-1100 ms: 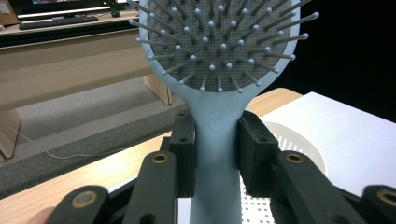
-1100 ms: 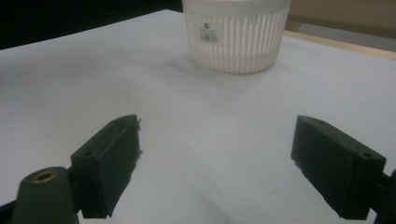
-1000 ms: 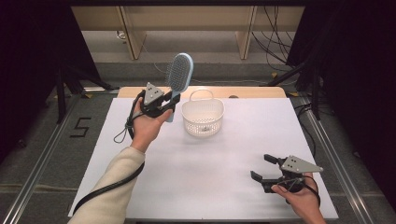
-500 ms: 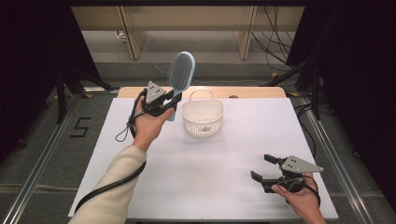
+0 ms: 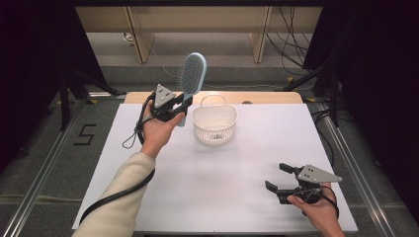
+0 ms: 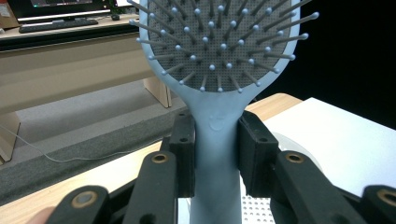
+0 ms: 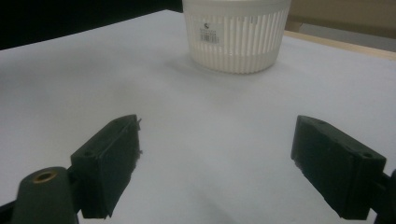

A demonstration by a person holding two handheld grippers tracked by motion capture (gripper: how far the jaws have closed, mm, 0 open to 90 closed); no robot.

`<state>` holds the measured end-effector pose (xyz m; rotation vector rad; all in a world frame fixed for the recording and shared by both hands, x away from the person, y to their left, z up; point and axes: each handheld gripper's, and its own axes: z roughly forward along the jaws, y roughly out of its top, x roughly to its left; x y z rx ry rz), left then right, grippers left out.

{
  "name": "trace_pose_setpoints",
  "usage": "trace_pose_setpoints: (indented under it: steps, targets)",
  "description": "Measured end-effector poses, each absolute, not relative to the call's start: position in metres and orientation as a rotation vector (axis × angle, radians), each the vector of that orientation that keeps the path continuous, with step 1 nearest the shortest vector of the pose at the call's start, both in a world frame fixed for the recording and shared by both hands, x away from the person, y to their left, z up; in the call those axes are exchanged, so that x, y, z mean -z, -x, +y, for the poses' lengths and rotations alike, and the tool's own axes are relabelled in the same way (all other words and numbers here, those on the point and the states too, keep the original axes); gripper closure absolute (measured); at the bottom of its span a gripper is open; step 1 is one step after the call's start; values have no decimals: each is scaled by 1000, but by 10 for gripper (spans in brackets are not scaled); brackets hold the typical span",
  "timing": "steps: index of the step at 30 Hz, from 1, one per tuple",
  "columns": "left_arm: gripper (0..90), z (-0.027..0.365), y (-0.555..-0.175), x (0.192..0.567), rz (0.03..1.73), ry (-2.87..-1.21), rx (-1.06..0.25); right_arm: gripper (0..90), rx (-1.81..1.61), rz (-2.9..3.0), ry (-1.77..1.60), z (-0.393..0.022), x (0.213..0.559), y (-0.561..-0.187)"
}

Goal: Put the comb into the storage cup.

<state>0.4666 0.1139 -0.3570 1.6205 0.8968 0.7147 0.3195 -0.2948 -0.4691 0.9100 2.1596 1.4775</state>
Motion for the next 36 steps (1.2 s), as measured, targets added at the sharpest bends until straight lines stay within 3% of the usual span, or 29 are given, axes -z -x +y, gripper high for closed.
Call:
trace_pose_setpoints:
  steps: [36]
  targets:
    - [695,106,-472,355,897,-1625,-720,161,-1474,2162,-910,-295,469,-319]
